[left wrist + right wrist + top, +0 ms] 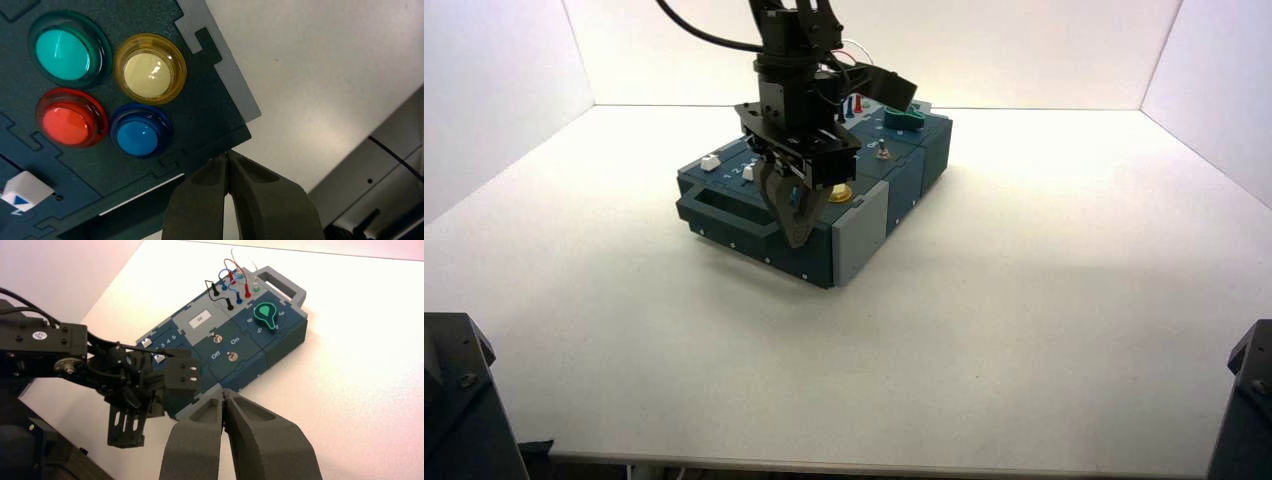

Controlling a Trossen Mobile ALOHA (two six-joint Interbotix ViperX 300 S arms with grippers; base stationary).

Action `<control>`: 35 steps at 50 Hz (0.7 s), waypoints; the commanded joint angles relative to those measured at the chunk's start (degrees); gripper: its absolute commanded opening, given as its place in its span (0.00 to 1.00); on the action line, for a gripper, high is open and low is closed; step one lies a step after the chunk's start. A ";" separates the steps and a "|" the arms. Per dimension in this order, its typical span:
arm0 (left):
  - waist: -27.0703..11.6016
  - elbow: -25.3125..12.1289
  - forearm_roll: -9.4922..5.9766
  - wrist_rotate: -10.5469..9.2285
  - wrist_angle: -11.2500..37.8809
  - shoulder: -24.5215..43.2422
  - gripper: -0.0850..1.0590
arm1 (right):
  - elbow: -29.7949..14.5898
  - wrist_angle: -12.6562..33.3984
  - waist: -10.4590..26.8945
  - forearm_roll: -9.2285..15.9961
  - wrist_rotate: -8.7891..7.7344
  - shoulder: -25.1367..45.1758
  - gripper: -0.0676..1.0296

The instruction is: Move the box away.

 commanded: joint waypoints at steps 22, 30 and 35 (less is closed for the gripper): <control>7.38 -4.83 3.69 0.35 -1.49 -0.53 0.05 | -2.55 -0.62 -0.35 0.00 -0.35 1.85 0.04; 9.14 -5.71 3.96 0.35 -1.49 -0.62 0.05 | -2.99 -0.70 -0.35 0.00 -0.35 2.81 0.04; 9.58 -6.33 3.96 0.62 -1.41 -0.53 0.05 | -2.99 -0.79 -0.35 -0.09 -0.35 2.99 0.04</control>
